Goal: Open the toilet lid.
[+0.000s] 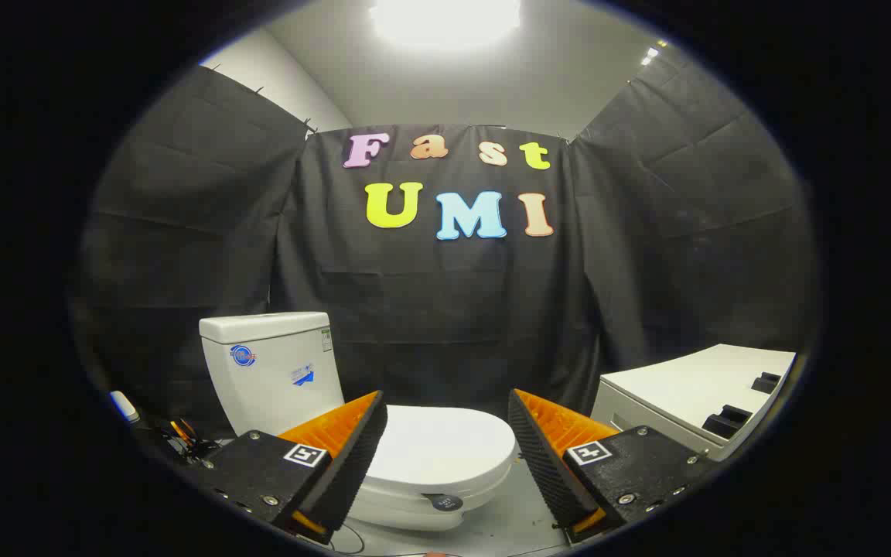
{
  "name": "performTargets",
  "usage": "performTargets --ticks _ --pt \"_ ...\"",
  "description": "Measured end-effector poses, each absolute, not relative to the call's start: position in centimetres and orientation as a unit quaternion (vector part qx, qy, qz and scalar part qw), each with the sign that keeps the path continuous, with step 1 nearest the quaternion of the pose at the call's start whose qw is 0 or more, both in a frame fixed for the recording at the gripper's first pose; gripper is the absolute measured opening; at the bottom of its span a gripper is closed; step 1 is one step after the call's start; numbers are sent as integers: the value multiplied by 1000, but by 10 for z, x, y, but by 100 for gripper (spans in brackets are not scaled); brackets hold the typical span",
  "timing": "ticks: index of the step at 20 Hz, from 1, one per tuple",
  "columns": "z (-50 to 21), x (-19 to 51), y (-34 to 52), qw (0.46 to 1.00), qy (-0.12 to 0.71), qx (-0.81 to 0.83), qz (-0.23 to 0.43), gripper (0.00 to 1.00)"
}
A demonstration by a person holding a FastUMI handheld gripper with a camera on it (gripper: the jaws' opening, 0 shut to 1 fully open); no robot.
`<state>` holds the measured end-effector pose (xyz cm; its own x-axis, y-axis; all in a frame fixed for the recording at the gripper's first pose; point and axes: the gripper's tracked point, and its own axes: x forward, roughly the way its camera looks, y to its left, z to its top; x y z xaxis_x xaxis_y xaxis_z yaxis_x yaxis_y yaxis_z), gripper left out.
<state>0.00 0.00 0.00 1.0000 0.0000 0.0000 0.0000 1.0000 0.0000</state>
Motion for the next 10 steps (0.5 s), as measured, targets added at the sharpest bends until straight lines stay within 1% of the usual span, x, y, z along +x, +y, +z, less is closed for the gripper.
performTargets --ticks 10 --pt "5 -1 -5 1000 -10 12 -6 97"
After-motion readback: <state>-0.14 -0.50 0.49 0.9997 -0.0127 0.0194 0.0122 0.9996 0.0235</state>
